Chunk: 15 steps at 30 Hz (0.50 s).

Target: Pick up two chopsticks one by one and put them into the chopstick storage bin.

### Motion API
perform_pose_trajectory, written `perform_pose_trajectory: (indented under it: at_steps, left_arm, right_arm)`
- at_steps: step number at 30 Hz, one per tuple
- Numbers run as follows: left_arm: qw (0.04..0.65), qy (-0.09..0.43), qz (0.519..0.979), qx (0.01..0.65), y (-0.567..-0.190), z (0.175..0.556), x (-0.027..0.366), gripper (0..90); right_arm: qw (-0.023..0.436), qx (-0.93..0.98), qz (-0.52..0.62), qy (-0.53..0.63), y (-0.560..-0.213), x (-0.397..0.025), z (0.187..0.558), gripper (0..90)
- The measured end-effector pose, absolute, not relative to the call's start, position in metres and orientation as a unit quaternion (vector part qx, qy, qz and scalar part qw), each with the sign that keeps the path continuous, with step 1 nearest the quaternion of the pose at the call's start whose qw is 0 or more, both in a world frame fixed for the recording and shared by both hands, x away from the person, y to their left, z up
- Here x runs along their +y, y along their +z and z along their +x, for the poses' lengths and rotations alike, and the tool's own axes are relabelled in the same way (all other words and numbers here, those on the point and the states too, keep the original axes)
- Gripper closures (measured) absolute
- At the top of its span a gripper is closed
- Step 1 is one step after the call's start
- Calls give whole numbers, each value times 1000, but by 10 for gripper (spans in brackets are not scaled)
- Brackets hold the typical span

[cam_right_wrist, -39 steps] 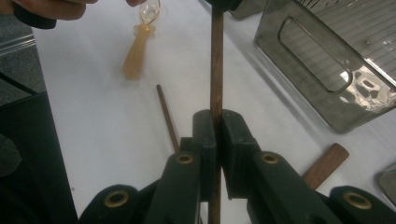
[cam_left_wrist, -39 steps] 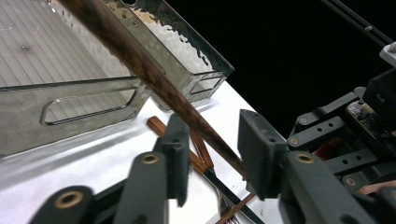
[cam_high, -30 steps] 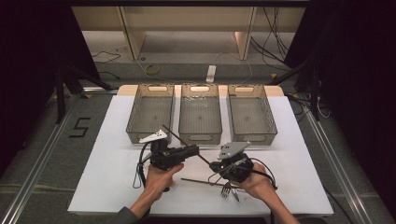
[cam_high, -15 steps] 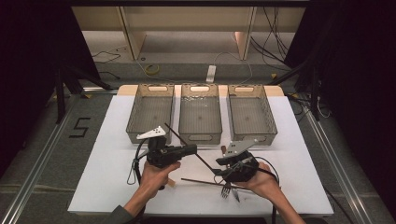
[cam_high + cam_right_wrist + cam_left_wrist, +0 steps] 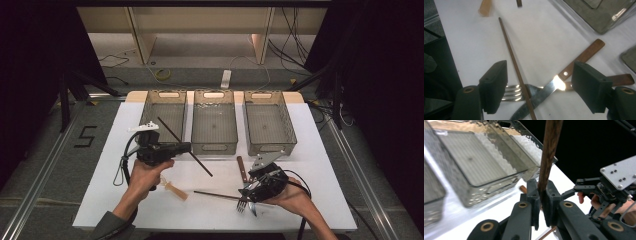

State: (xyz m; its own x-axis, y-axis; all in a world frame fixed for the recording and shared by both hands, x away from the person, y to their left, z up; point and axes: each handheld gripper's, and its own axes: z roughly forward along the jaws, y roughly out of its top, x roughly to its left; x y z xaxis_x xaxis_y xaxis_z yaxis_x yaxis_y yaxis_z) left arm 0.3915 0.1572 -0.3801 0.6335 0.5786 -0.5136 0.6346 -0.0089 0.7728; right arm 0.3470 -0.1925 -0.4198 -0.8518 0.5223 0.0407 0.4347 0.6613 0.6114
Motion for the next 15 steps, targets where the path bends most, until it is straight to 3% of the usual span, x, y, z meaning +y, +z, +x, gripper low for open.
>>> perform_pose_trajectory:
  at_steps: [15]
  left_arm:
    - [513, 15, 714, 476, -339, 444, 201, 842]
  right_arm:
    - [61, 908, 274, 311, -427, -207, 338, 259]
